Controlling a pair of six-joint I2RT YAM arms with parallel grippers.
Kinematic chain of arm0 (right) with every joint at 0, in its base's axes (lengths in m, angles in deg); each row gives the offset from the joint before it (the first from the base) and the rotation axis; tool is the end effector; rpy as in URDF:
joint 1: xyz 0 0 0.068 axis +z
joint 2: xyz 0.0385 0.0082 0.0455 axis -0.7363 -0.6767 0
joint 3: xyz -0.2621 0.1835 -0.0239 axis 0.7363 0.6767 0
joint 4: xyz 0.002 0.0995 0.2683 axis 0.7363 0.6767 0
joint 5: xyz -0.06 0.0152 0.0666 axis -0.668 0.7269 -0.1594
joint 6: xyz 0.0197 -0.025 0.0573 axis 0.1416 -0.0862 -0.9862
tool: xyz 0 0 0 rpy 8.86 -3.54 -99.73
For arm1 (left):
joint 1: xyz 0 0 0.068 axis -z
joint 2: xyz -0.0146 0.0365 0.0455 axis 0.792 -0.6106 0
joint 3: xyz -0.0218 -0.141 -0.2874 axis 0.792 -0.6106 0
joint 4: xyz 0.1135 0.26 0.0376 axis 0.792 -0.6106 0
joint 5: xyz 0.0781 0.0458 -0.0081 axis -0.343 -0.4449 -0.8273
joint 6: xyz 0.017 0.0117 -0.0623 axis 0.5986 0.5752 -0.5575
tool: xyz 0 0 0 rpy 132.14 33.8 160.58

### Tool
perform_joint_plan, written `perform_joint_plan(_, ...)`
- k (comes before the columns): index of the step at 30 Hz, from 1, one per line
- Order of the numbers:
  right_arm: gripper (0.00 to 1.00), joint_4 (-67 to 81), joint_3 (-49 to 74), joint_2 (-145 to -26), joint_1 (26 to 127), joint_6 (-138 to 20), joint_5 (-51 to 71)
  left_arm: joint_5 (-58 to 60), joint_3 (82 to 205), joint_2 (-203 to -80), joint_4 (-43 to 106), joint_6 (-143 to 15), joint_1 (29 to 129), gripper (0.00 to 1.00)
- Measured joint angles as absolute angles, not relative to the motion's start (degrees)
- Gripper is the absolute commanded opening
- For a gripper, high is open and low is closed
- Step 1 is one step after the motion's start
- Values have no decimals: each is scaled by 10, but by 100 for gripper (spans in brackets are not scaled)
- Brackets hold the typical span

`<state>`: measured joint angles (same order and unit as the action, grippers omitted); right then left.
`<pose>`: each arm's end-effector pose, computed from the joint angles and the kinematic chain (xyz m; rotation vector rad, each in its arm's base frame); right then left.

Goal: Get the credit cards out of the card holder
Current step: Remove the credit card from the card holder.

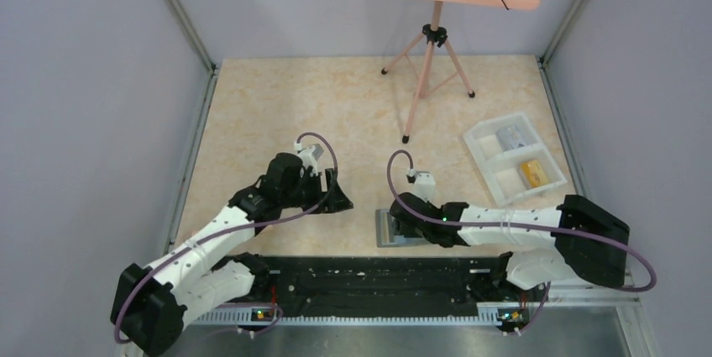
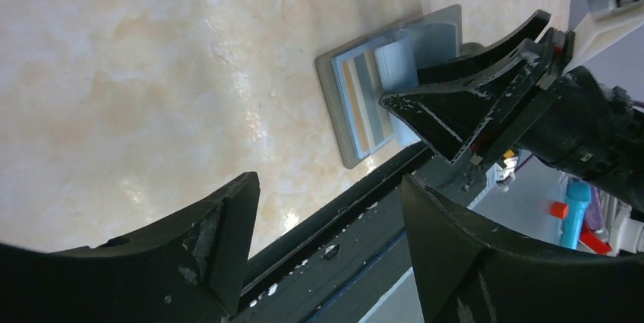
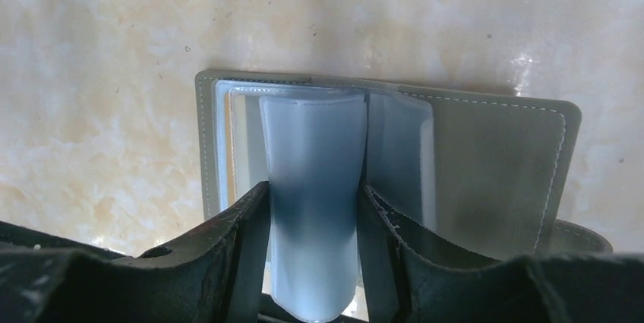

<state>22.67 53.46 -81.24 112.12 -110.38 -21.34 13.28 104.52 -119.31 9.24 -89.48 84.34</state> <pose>0.1275 0.2206 0.1782 0.0075 2.4973 0.3706 0.1605 -0.1213 0.2510 0.1018 2.4266 -0.9995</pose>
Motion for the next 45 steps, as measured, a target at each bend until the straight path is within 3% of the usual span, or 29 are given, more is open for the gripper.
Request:
perform_joint_plan(3,42,221,554,-778,1120,-1104,-213,150,1033,-1220,121,-908,856,70)
perform_joint_plan(9,23,169,629,-699,1098,-1099,-197,168,1023,-1248,179,-932,879,61)
perform_joint_plan(21,17,1,777,-595,1034,-1109,-102,179,1017,-1355,294,-959,930,35)
perform_joint_plan(25,17,-43,790,-596,1030,-1113,-70,179,1022,-1397,318,-962,949,24)
perform_joint_plan(29,17,-91,798,-597,1025,-1125,-47,178,1032,-1438,340,-963,962,21)
perform_joint_plan(33,19,-130,819,-608,1014,-1140,-29,173,1038,-1468,349,-962,970,25)
perform_joint_plan(38,36,-135,843,-605,1009,-1159,-25,156,1040,-1478,347,-957,974,27)
perform_joint_plan(45,36,-91,844,-549,1008,-1166,-41,154,1054,-1503,348,-956,986,27)
